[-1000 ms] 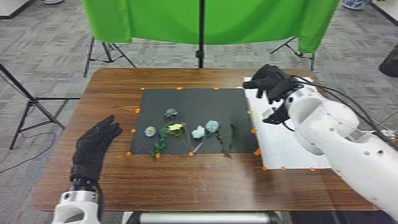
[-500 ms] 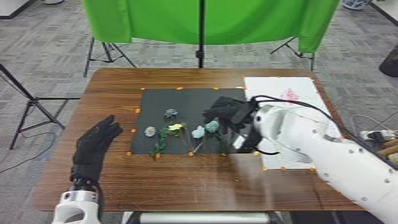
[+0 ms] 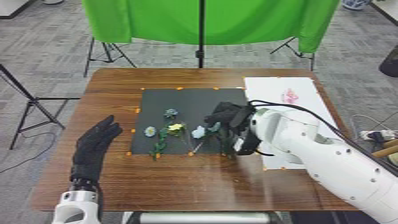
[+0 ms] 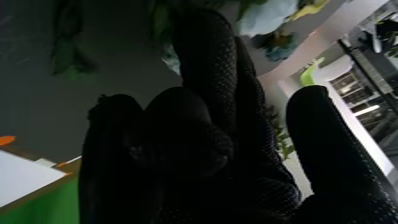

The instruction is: Arrange flowers

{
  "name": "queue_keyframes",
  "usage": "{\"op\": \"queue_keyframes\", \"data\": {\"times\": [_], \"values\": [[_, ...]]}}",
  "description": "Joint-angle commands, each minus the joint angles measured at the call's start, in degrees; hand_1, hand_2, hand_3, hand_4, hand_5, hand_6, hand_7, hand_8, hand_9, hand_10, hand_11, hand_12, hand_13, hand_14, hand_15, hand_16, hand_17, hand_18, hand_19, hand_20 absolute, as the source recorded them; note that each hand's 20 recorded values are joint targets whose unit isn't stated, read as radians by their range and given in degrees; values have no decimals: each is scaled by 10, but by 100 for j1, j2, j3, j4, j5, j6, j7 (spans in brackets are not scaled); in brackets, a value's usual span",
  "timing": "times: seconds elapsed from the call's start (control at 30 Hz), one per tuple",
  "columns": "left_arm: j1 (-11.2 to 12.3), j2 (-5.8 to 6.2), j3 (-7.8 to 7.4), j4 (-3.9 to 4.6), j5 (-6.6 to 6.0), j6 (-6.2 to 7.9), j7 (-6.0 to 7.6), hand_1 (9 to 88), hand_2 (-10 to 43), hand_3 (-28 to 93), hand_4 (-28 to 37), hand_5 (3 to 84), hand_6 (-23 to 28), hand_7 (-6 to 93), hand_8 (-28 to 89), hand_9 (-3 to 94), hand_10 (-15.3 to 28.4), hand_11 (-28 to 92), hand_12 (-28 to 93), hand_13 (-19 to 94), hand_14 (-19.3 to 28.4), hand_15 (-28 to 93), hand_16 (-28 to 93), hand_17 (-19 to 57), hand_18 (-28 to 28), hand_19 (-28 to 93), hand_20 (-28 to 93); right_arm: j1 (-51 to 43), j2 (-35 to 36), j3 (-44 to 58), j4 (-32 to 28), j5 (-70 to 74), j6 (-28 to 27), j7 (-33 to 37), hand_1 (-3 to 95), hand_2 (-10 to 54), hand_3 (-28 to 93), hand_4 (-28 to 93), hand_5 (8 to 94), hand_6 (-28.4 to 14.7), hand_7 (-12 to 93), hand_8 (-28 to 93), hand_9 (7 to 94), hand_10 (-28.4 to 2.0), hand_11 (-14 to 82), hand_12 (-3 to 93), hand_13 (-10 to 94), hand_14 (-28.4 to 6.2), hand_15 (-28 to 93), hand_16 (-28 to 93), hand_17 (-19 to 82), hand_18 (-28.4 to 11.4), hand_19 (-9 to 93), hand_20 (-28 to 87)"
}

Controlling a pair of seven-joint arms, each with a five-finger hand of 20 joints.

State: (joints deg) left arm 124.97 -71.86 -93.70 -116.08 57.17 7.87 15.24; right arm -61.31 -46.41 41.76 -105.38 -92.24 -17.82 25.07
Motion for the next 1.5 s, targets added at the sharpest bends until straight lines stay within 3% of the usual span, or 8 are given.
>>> {"op": "queue_keyframes", "data": {"times": [0.03,0.47,0.7,1.17,1.5], "values": [[99,-50,61,95,3,-59,-39,250,-17,670,-228,453,30,107,-46,429,124,143,147,316,165,221,42,36,136,60,219,60,-9,171,111,-317,248,118,237,221,537,-135,637,-16,95,-81,885,-141,417,291,925,-48,608,353,678,-143,932,623],[116,-55,52,86,1,-41,-5,248,-16,671,-230,453,30,107,-46,428,124,143,148,316,165,222,43,36,136,60,219,6,133,302,141,-320,156,279,236,199,534,-134,645,-18,98,-82,880,-142,418,291,922,-49,608,356,677,-143,932,623],[99,-61,63,100,1,-34,-19,248,-16,672,-229,453,30,107,-46,429,124,143,147,316,165,221,42,36,136,60,220,-114,89,510,-95,-185,453,102,239,190,532,-133,652,-22,97,-81,879,-143,418,290,923,-49,608,354,677,-142,932,622],[74,-79,67,103,1,-17,-33,247,-17,674,-231,454,30,107,-45,429,124,143,147,316,165,221,43,36,136,61,220,197,-23,-124,25,-50,-143,95,239,185,531,-134,653,-20,96,-80,883,-141,423,289,927,-47,608,352,680,-142,932,623],[114,-85,60,87,3,-34,0,247,-17,673,-230,454,30,107,-46,428,124,143,148,316,164,220,43,36,136,62,220,157,-54,-5,211,-223,131,253,244,186,524,-134,652,-19,96,-81,884,-141,422,290,927,-47,608,353,681,-141,932,623]]}}
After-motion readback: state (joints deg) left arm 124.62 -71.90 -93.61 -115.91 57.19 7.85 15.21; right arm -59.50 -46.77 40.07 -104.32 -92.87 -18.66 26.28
